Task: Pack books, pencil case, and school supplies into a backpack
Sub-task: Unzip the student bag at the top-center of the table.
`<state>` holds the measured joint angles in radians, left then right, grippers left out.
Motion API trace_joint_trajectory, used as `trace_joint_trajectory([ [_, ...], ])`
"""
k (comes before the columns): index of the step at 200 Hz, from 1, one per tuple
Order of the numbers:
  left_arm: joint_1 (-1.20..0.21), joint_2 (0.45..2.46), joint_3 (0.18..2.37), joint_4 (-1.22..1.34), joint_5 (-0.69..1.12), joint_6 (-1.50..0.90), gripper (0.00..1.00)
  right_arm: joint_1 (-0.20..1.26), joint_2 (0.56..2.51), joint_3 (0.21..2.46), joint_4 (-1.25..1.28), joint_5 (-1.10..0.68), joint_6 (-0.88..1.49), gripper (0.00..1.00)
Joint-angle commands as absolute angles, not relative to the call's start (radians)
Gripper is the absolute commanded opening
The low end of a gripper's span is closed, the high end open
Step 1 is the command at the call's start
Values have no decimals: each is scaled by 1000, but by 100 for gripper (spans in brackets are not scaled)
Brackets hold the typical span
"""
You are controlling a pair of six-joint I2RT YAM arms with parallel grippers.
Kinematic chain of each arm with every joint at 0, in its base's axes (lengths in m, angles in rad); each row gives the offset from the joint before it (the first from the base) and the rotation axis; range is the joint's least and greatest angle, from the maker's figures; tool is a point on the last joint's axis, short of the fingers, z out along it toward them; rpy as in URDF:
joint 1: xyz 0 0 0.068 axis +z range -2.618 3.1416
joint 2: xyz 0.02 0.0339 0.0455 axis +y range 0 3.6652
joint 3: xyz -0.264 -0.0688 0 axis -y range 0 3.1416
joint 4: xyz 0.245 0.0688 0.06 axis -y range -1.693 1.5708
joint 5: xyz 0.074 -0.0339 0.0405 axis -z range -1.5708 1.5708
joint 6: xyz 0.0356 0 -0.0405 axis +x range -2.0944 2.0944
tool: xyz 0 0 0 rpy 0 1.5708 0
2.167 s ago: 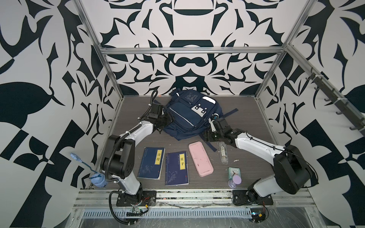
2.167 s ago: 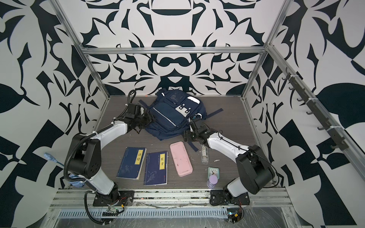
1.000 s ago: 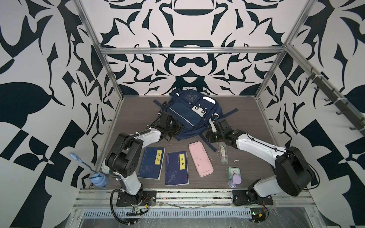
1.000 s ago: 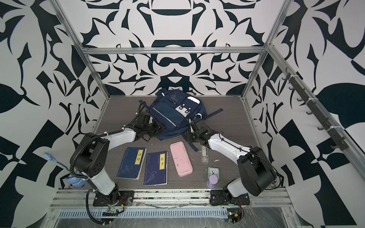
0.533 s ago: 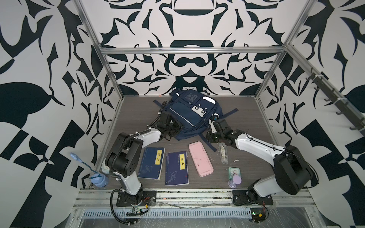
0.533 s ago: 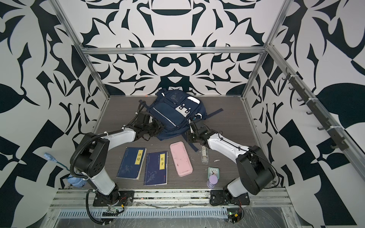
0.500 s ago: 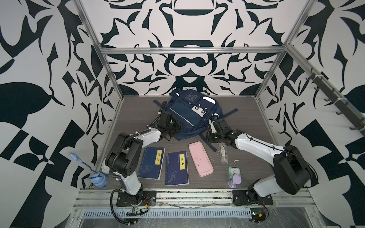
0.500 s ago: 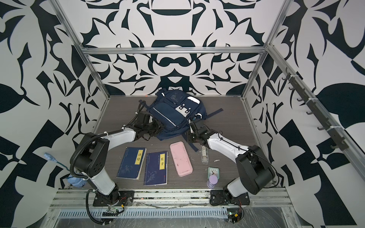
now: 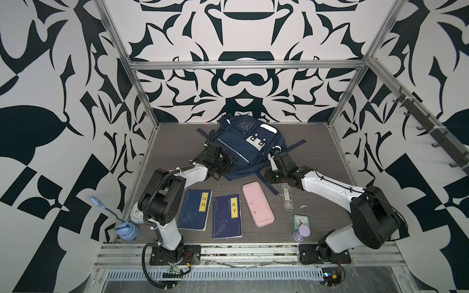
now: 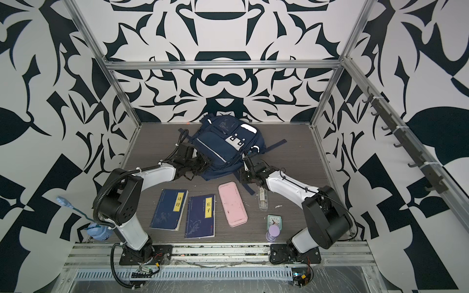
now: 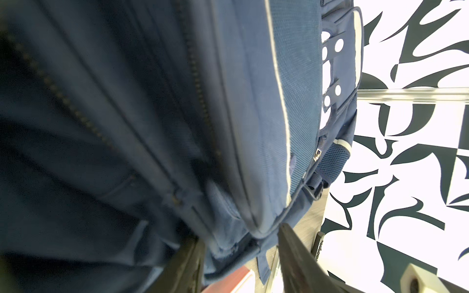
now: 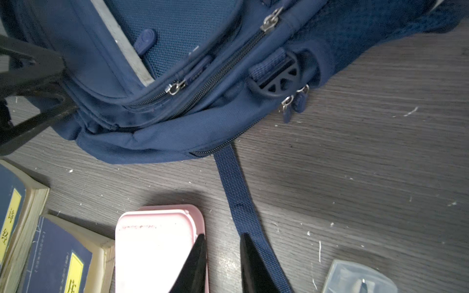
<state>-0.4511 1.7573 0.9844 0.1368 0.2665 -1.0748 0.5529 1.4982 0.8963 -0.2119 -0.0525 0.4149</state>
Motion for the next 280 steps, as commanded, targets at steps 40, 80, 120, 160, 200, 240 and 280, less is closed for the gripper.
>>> trace_joint_trajectory([
  [40, -458, 1753, 928, 147, 236, -1058, 46, 550, 1497, 907, -190, -57, 410, 26],
  [80, -459, 1768, 946, 149, 226, -1046, 32, 551, 1487, 910, -198, -50, 409, 25],
  [120, -461, 1763, 931, 155, 227, -1045, 23, 551, 1473, 894, -200, -46, 409, 25],
  [160, -471, 1735, 877, 187, 216, -1036, 25, 551, 1479, 893, -197, -49, 409, 25],
  [200, -471, 1766, 887, 210, 228, -1040, 35, 551, 1485, 906, -196, -50, 408, 25],
  [240, -471, 1803, 934, 215, 237, -1040, 38, 550, 1479, 900, -198, -50, 407, 25],
  [280, -470, 1835, 975, 235, 272, -1054, 38, 551, 1478, 884, -189, -46, 409, 26],
])
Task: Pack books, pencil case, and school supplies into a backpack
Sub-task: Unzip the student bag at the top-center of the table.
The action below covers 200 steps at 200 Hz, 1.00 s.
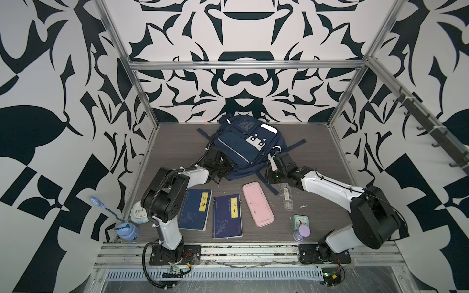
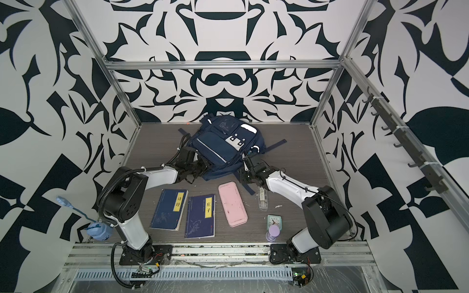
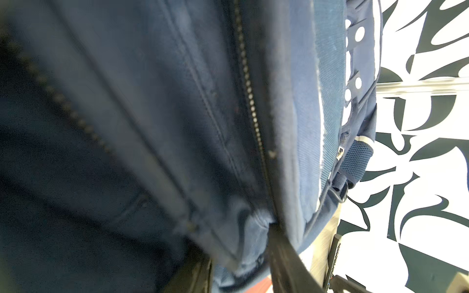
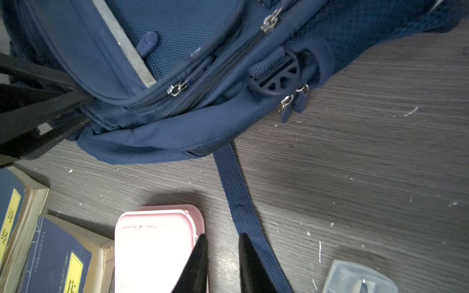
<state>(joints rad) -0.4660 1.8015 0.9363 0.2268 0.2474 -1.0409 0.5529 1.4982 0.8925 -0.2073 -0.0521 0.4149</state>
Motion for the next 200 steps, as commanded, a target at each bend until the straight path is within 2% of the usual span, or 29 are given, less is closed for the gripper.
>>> trace_joint_trajectory([
  [1, -471, 1836, 976, 235, 272, -1054, 37, 551, 1478, 884, -189, -46, 409, 26],
  [29, -472, 1811, 977, 233, 284, -1056, 31, 551, 1477, 884, -187, -43, 407, 29],
  [65, -457, 1724, 965, 224, 303, -1050, 10, 547, 1473, 884, -187, -34, 385, 31],
  [91, -424, 1662, 990, 216, 356, -1046, 0, 527, 1469, 876, -168, -39, 369, 38],
  [139, -370, 1621, 1070, 175, 476, -1054, 0, 454, 1450, 818, -41, -87, 357, 42],
  [200, -350, 1640, 1103, 165, 546, -1069, 0, 443, 1497, 809, 96, -132, 315, 32],
])
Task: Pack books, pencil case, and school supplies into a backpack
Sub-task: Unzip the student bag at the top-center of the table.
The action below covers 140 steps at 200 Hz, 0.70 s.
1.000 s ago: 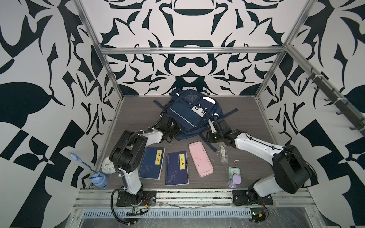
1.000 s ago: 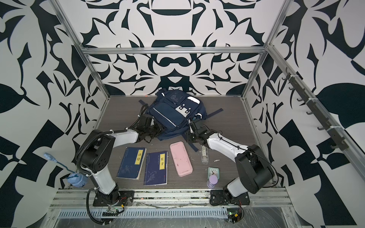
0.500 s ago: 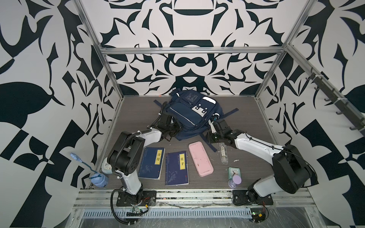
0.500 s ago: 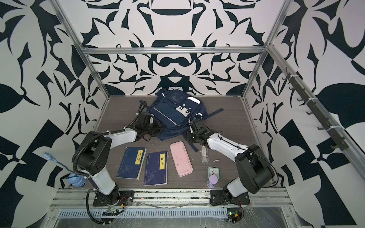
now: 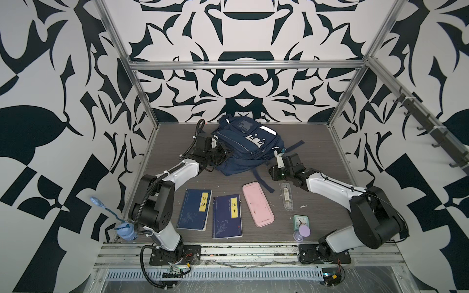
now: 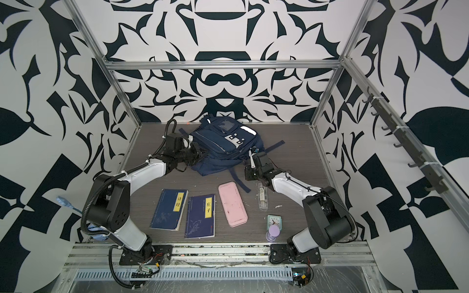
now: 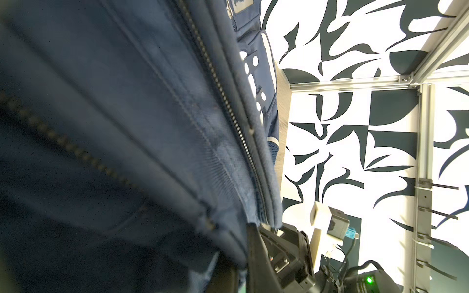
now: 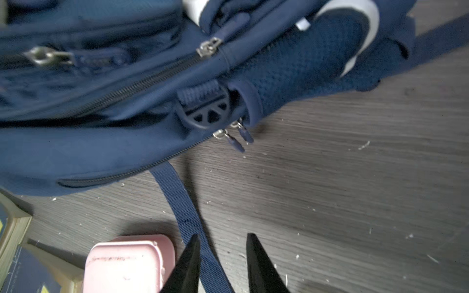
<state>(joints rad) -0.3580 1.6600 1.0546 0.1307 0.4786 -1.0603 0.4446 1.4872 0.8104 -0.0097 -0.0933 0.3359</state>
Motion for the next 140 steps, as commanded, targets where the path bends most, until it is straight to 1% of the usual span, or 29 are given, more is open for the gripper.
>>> trace_joint_trajectory([
  [1, -350, 1639, 1104, 164, 546, -1069, 0, 442, 1498, 809, 100, -135, 314, 32],
  [60, -328, 1634, 1164, 100, 570, -1047, 0, 424, 1605, 861, 182, -200, 302, 31],
  [71, -327, 1635, 1171, 94, 572, -1045, 0, 418, 1619, 875, 188, -206, 298, 32],
  [87, -324, 1638, 1182, 74, 571, -1035, 0, 411, 1640, 891, 191, -208, 292, 37],
  [140, -310, 1647, 1187, 58, 578, -1023, 0, 399, 1695, 920, 218, -283, 290, 38],
])
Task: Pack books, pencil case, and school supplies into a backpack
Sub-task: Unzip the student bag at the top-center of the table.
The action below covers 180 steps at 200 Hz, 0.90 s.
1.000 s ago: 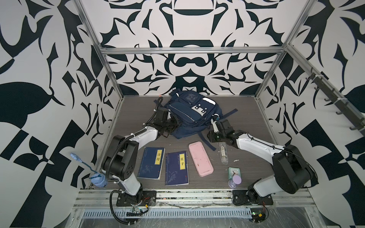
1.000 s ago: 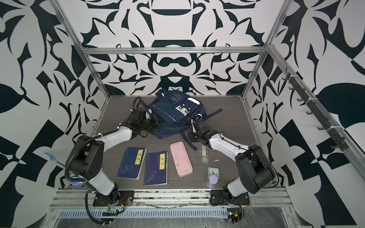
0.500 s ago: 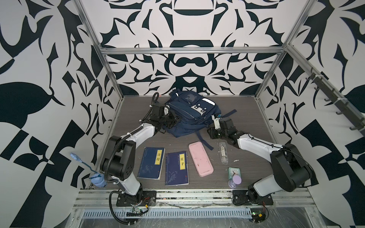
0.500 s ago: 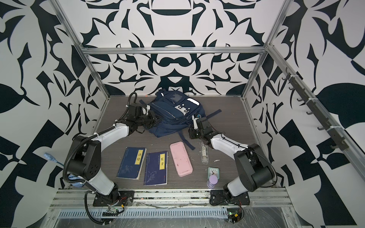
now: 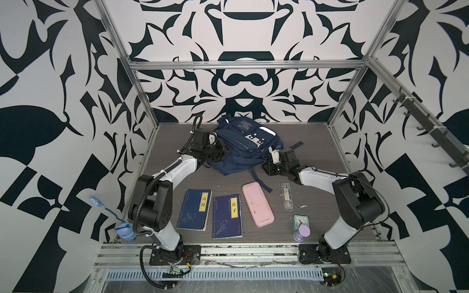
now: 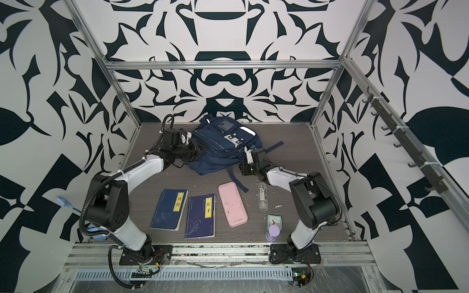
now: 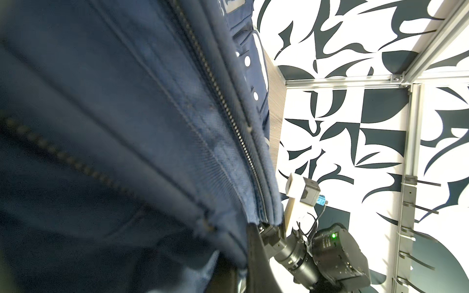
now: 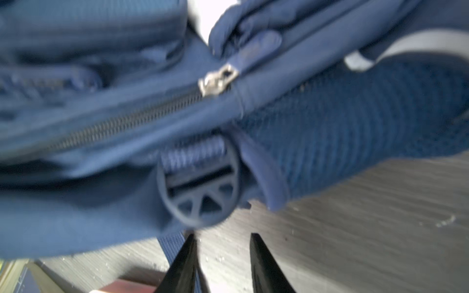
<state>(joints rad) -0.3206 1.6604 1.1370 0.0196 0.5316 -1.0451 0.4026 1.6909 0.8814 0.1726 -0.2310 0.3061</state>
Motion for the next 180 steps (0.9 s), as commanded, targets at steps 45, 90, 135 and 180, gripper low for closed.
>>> trace_joint_trajectory([
  [45, -304, 1655, 1200, 41, 580, -1016, 0, 399, 1722, 944, 218, -307, 282, 35],
  [90, -302, 1656, 1208, 29, 581, -1012, 0, 397, 1750, 973, 198, -302, 257, 37],
  [135, -291, 1662, 1220, 20, 578, -1009, 0, 389, 1747, 965, 192, -290, 250, 40],
  [180, -290, 1664, 1227, 11, 580, -1003, 0, 381, 1750, 972, 188, -287, 241, 41],
])
